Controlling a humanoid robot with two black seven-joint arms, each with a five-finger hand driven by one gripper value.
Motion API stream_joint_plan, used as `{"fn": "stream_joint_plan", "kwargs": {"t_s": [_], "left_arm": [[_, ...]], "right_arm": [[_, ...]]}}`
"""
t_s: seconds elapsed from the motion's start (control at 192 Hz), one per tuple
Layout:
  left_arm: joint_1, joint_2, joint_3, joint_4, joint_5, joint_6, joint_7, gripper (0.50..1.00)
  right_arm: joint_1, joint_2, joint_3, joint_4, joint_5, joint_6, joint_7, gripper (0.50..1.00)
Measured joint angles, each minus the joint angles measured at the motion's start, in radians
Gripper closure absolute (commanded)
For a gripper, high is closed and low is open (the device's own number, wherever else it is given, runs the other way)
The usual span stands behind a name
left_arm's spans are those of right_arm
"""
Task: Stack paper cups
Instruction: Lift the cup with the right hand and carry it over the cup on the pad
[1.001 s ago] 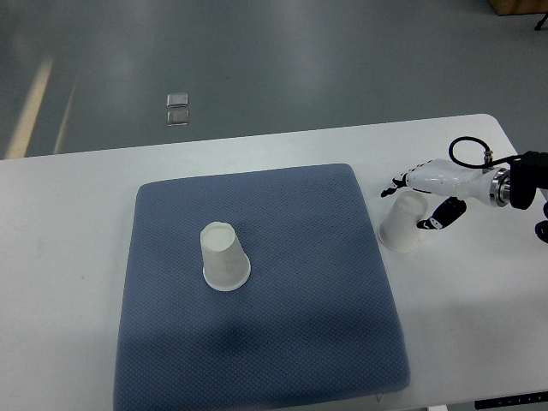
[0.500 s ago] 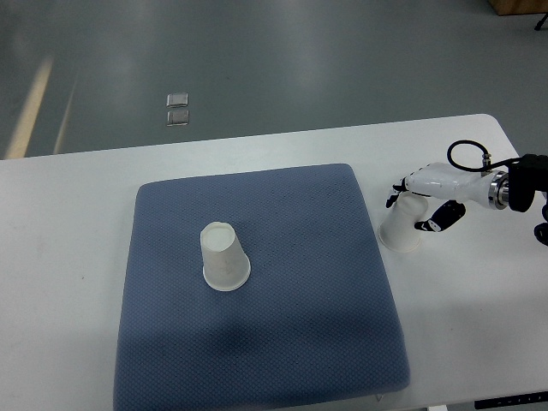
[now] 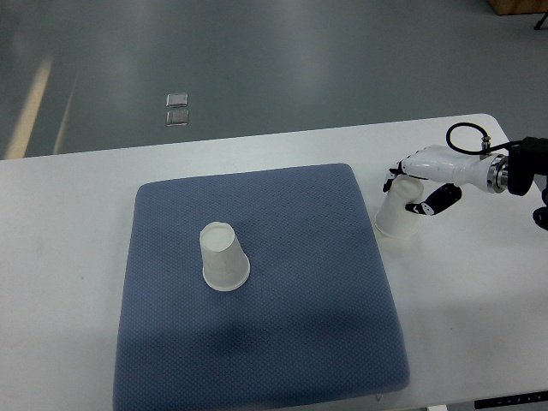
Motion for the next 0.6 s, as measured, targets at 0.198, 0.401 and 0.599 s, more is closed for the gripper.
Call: {"fn": "stream_joint_plan", "kwargs": {"t_s": [0.198,0.401,0.599], "left_arm": [[0.000,0.000,0.000,0.000,0.000,0.000,0.000,0.500],[0.000,0.000,0.000,0.000,0.000,0.000,0.000,0.500],[0.000,0.000,0.000,0.000,0.000,0.000,0.000,0.500]], "right_arm": [[0.124,-0.005,0.005,0.049,0.063,0.014,0.005,0.955],[0.252,0.012,0.011,0.119,0.142,0.061,0.006,0.971],[0.346,0.090,0.012,0.183,0.181,0.090,0.006,0.973]]}}
